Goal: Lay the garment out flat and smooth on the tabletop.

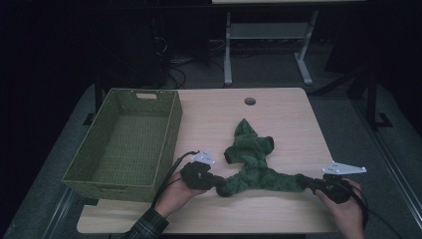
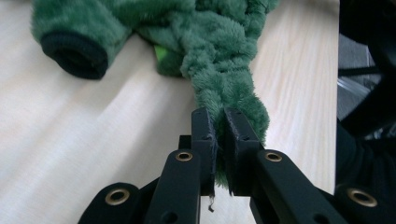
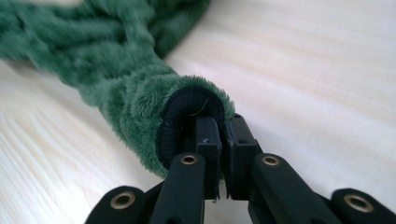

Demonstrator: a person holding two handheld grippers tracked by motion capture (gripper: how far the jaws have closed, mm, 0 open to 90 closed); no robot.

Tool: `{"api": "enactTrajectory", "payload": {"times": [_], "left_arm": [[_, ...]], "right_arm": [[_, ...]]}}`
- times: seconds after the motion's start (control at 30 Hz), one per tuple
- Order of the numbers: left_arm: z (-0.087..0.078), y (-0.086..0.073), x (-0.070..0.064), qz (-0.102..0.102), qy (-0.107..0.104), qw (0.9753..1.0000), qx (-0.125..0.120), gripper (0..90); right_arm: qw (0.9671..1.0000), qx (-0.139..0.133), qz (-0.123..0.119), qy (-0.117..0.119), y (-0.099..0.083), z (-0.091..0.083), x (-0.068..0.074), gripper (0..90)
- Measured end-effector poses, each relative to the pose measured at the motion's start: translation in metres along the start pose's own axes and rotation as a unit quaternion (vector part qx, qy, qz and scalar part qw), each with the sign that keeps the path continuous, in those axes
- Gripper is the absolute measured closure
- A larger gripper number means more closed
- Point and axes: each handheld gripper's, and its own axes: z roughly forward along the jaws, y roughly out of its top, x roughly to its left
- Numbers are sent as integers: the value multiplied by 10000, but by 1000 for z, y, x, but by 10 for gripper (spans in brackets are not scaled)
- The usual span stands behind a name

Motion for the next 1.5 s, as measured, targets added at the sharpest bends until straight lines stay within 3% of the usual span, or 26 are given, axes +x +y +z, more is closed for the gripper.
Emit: {"api": "enactTrajectory", "payload": {"times": [0.17, 0.3, 0.37, 0.5, 0.6, 0.73, 0.9, 1.2, 1.5], "left_arm": [[11, -9, 1, -29, 60, 9996, 290, 831], [20, -12, 2, 49, 205, 9986, 487, 817], [22, -12, 1, 110, 213, 9984, 521, 783], [17, -9, -1, 163, 309, 9985, 429, 621], [7, -4, -1, 155, 373, 9990, 185, 534], [3, -2, 1, 208, 404, 9988, 161, 506], [9, -1, 2, 236, 483, 9984, 151, 488], [19, -2, 2, 367, 591, 9975, 137, 493], [29, -4, -2, 548, 654, 9960, 251, 493]], "right_arm": [[9993, 382, -33, 18, -10, 9, 3, 862], [9992, 395, -11, 51, -10, 11, 2, 851], [9994, 341, 35, 74, -10, 11, 0, 794], [9998, 43, 142, 109, -8, 3, -3, 694], [9997, -198, 144, 96, -1, -6, -6, 642], [9990, -414, 126, 95, 16, -11, -8, 626], [9987, -486, 35, 150, 39, -2, -6, 631], [9978, -574, -83, 336, 95, 28, -4, 654], [9979, -438, -188, 449, 143, 63, 7, 667]]}}
